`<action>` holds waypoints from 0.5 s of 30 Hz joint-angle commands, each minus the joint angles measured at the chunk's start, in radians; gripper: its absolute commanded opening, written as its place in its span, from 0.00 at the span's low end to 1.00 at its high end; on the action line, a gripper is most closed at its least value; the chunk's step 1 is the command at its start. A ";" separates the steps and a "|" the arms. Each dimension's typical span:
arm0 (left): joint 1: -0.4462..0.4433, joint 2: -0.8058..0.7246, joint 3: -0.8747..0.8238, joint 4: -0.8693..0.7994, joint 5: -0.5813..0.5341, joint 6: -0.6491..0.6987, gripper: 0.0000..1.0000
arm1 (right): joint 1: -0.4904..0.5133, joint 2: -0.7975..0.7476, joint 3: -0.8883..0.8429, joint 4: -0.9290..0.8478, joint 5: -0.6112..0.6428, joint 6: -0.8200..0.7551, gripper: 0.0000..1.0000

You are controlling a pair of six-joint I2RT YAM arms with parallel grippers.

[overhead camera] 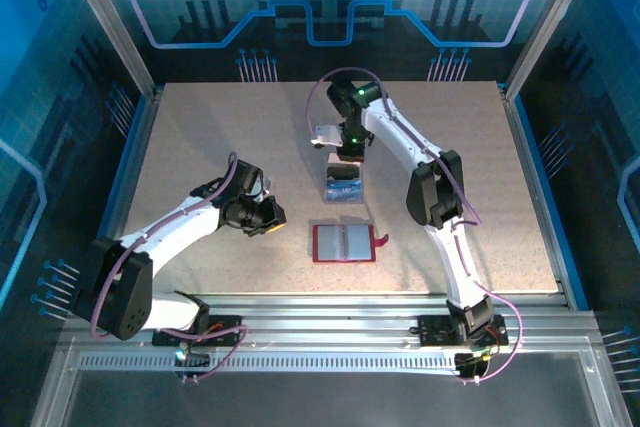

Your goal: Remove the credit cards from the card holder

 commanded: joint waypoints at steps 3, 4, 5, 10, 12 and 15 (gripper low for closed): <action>0.008 0.010 0.018 -0.008 0.022 0.006 0.14 | 0.005 0.009 0.012 -0.025 -0.015 0.013 0.11; 0.007 0.008 0.019 -0.008 0.023 0.006 0.14 | 0.006 0.005 0.013 -0.019 -0.008 0.018 0.14; 0.008 0.008 0.020 -0.008 0.023 0.006 0.14 | 0.007 -0.003 0.012 -0.013 -0.003 0.020 0.16; 0.008 0.005 0.025 -0.006 0.024 0.006 0.14 | 0.011 -0.035 0.007 0.009 0.012 0.024 0.23; 0.008 0.002 0.023 -0.003 0.025 0.005 0.14 | 0.012 -0.072 0.002 0.018 0.021 0.028 0.23; 0.008 -0.003 0.021 0.000 0.023 0.005 0.15 | 0.014 -0.103 -0.020 0.043 0.039 0.042 0.24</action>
